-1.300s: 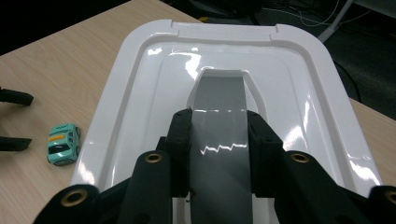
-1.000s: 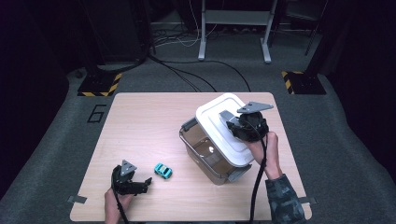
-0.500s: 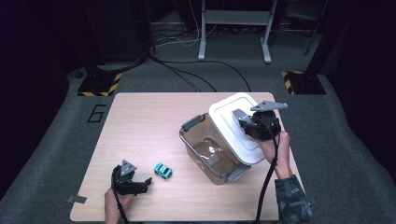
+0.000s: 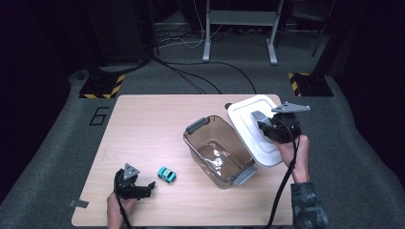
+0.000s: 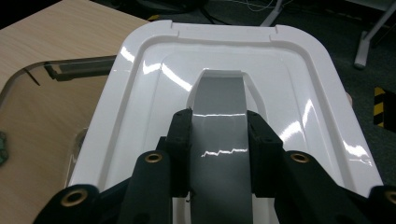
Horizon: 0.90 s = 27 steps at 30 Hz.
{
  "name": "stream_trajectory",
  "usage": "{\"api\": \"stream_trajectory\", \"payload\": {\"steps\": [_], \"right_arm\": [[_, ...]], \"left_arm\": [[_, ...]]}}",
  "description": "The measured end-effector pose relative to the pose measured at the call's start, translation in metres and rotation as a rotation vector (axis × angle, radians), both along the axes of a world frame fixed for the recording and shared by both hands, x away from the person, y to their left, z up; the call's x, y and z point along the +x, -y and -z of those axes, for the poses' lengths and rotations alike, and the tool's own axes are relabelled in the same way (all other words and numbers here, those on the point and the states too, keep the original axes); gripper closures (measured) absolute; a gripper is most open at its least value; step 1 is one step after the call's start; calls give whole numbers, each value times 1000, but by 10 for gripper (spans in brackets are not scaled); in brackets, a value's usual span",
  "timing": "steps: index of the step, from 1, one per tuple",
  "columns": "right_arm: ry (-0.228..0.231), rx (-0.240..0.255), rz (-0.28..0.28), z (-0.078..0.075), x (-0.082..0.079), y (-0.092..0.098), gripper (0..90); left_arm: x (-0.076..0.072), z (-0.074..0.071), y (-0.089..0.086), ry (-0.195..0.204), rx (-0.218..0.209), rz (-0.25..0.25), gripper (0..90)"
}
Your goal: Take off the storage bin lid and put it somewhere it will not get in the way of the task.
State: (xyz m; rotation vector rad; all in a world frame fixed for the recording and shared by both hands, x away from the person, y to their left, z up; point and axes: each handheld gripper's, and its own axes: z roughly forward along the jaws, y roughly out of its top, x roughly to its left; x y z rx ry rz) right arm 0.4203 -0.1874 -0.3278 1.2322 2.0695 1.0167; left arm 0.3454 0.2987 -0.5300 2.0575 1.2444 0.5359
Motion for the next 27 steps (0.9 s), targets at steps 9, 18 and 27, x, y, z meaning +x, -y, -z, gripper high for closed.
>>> {"api": "stream_trajectory", "payload": {"steps": [9,18,27], "right_arm": [[-17,7,57,7,3,23,665],[-29,6,99,18,7,40,665],[-58,4,142,38,15,54,665]], "left_arm": [[0,0,0,0,0,0,48],[0,0,0,0,0,0,48],[0,0,0,0,0,0,48]]}}
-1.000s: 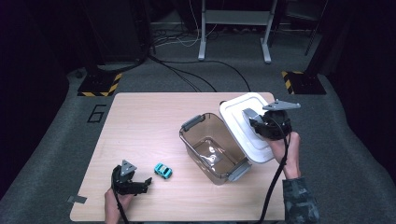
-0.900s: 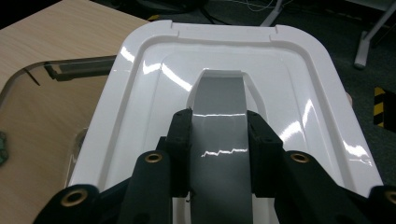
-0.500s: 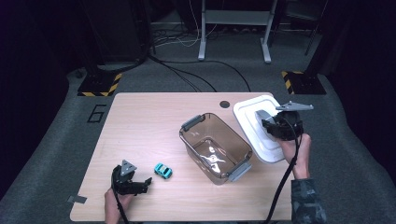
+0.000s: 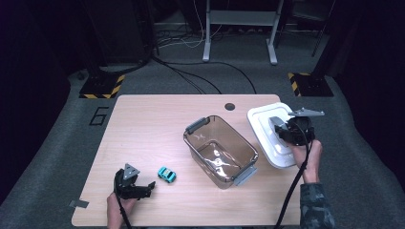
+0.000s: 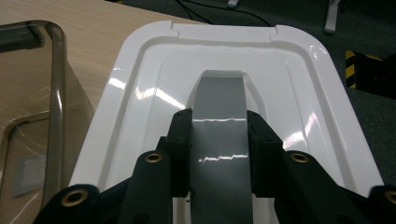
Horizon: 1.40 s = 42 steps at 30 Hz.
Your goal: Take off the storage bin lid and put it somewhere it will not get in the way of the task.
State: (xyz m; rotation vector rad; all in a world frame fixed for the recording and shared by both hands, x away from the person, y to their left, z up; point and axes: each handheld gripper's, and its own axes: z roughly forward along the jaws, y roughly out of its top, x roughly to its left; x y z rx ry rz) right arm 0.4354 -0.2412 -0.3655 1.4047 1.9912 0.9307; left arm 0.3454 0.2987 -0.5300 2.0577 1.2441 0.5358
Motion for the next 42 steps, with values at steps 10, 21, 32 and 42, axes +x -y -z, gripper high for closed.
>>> {"api": "stream_trajectory", "payload": {"steps": [10,21,32,42], "right_arm": [[-23,6,43,24,9,11,665],[-62,11,53,55,18,12,665],[-88,29,95,80,23,5,665],[-81,50,158,94,30,2,665]], "left_arm": [[0,0,0,0,0,0,48],[0,0,0,1,0,0,48],[0,0,0,1,1,0,48],[0,0,0,1,0,0,48]]}}
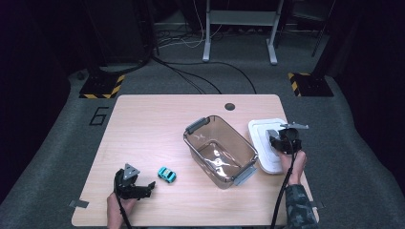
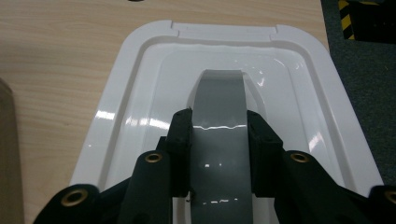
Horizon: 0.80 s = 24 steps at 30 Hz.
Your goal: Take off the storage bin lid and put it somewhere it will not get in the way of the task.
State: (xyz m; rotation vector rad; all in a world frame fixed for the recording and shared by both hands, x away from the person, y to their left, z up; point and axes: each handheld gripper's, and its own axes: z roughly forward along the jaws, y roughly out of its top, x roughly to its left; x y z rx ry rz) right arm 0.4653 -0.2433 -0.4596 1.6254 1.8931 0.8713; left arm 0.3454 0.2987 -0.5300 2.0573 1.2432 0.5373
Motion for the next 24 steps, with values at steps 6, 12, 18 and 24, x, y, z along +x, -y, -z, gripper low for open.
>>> {"api": "stream_trajectory", "payload": {"steps": [6,12,18,24], "right_arm": [[7,20,51,8,8,-3,664],[8,6,98,21,16,-7,664],[-3,6,90,31,24,-12,663],[4,2,106,39,27,-14,663]], "left_arm": [[0,0,0,0,0,0,48],[0,0,0,0,0,0,48],[0,0,0,0,0,0,48],[0,0,0,0,0,0,48]]}}
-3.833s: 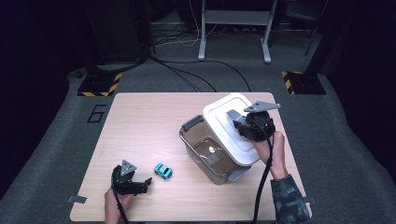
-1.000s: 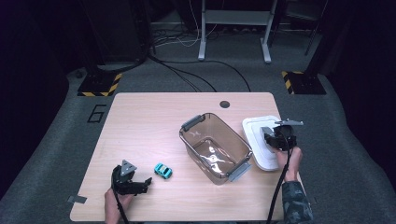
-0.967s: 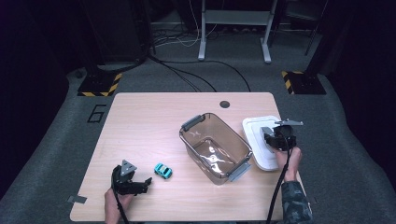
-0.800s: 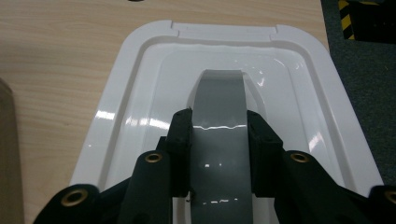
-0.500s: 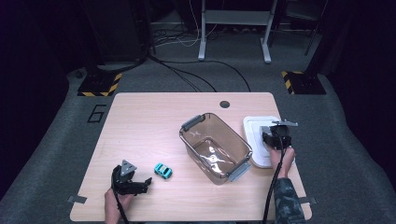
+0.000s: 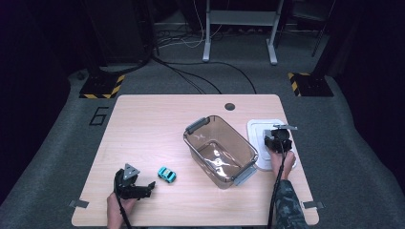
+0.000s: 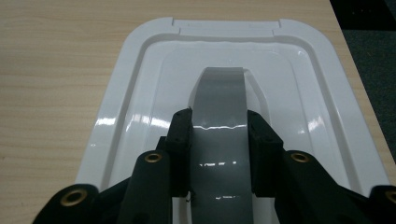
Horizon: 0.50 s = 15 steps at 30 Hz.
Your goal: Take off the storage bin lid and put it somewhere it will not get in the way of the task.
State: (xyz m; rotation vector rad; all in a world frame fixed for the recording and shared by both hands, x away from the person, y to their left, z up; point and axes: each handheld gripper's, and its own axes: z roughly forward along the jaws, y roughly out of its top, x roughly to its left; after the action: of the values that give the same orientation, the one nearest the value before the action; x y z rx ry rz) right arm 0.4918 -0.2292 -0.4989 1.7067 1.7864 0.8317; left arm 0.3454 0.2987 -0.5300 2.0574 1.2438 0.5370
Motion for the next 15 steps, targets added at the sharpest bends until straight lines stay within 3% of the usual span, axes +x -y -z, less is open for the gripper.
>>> {"api": "stream_trajectory", "payload": {"steps": [4,9,15], "right_arm": [[2,-10,-3,0,0,0,631],[-5,19,6,-1,-3,5,334],[-21,86,-41,-9,-14,12,169]], "left_arm": [[0,0,0,-1,0,0,48],[0,0,0,-1,0,0,48],[0,0,0,-1,0,0,48]]}}
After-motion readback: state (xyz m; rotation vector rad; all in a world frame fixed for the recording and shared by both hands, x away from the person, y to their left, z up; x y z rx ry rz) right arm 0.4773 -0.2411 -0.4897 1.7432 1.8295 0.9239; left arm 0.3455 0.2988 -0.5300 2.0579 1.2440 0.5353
